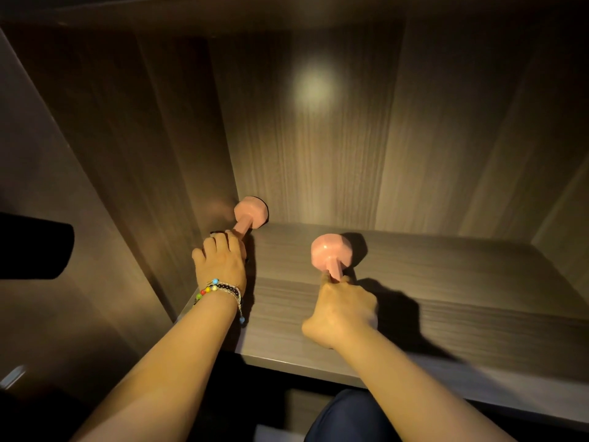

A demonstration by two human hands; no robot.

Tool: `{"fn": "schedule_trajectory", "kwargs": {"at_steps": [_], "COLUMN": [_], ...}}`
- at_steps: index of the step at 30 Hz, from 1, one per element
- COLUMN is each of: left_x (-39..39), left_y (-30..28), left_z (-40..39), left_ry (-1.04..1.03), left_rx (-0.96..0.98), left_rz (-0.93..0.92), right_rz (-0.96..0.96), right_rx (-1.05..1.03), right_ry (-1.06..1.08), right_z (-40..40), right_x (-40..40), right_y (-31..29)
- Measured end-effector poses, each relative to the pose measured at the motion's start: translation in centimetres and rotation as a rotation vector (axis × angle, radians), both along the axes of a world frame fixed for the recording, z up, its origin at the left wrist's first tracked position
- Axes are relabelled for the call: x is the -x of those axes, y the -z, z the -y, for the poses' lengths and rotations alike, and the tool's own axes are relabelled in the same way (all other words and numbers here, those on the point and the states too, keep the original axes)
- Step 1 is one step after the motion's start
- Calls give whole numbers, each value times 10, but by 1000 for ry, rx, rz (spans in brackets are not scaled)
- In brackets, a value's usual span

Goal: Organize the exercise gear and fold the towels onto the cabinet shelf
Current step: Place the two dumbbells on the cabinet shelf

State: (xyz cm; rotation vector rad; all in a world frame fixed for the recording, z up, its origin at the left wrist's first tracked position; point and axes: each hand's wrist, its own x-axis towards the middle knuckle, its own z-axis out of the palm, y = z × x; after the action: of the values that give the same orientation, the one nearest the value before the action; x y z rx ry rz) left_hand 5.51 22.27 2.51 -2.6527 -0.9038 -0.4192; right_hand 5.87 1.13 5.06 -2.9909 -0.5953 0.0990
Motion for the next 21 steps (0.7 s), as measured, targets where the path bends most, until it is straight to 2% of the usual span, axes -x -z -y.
{"fn": "schedule_trajectory", "kwargs": {"at_steps": [2,4,7,9,11,13,17,21], "left_x": [4,14,38,55,71,79,80,74], "left_y": [-6,-13,-12,-1,8,15,25,24], "left_z": [2,15,50,81,119,157,208,209], "left_ry": [-7,-43,-9,118,237,334,520,513], "left_rx": [37,162,499,738,896,948,784,636], "left_rz": [-21,25,288,484,608,639,566,480], "right_rz": [-36,-174,-510,-526,-384,-219,-35,30], "right_rx": [-36,-195,-766,-988,-1014,-981,-827,-680], "right_ry": [12,46,165,235,278,273,195,172], "right_z": [1,5,24,46,74,97,110,103], "right_x": [-1,-6,-18,-22,-20,-15,-10,-7], "right_y": [0,1,4,17,37,55,69,73]}}
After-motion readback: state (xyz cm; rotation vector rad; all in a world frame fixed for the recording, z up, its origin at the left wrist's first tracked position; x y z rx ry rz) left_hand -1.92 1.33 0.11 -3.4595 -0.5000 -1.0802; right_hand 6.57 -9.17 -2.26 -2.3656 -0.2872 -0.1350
